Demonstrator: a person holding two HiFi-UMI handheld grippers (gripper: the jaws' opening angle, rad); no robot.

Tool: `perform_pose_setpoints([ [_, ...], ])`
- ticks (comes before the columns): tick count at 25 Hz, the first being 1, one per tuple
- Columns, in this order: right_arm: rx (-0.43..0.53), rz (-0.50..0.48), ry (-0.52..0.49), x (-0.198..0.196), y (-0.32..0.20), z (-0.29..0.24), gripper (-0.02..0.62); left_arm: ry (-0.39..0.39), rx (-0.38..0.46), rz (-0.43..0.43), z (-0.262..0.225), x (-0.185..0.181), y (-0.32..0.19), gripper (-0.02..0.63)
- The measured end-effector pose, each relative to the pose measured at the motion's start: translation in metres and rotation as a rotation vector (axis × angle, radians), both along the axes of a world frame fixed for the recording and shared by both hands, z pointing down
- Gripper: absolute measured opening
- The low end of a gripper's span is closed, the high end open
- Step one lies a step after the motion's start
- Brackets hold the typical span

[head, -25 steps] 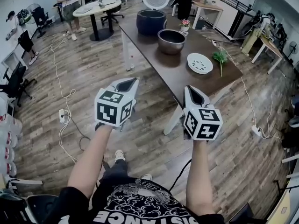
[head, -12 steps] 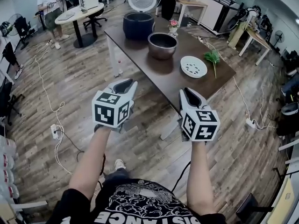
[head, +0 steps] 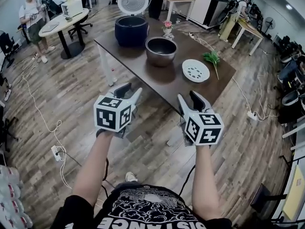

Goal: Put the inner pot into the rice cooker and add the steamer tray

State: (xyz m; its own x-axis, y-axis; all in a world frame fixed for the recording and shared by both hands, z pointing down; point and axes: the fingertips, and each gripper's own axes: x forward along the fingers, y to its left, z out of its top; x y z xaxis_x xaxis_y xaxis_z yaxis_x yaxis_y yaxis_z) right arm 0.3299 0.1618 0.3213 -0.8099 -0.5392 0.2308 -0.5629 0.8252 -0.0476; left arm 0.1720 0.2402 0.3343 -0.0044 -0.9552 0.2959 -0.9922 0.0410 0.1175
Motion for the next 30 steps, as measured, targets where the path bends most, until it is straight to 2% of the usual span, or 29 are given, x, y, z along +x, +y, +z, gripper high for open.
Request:
perform_pose_setpoints([
  [9, -0.033, 0.063, -0.02, -0.048, 0.006, 0.001, 0.272, 0.033, -0.014, 0.071, 0.002, -0.05, 0.001, 0.239],
  [17, -0.048, 0.071, -0.01, -0.076, 0.017, 0.005, 0.354, 0.016, -0.013, 0.095, 0.006, -0.075, 0.004, 0.25],
  [23, -0.034, 0.088, -0.013, -0.082, 0.014, 0.011, 0.383, 0.024, -0.021, 0.107, 0.013, -0.084, 0.0, 0.291],
  [30, -0.025, 0.096, -0.021, -0.09, 0.001, 0.014, 0.393, -0.018, -0.015, 0.113, 0.013, -0.093, -0.012, 0.305],
])
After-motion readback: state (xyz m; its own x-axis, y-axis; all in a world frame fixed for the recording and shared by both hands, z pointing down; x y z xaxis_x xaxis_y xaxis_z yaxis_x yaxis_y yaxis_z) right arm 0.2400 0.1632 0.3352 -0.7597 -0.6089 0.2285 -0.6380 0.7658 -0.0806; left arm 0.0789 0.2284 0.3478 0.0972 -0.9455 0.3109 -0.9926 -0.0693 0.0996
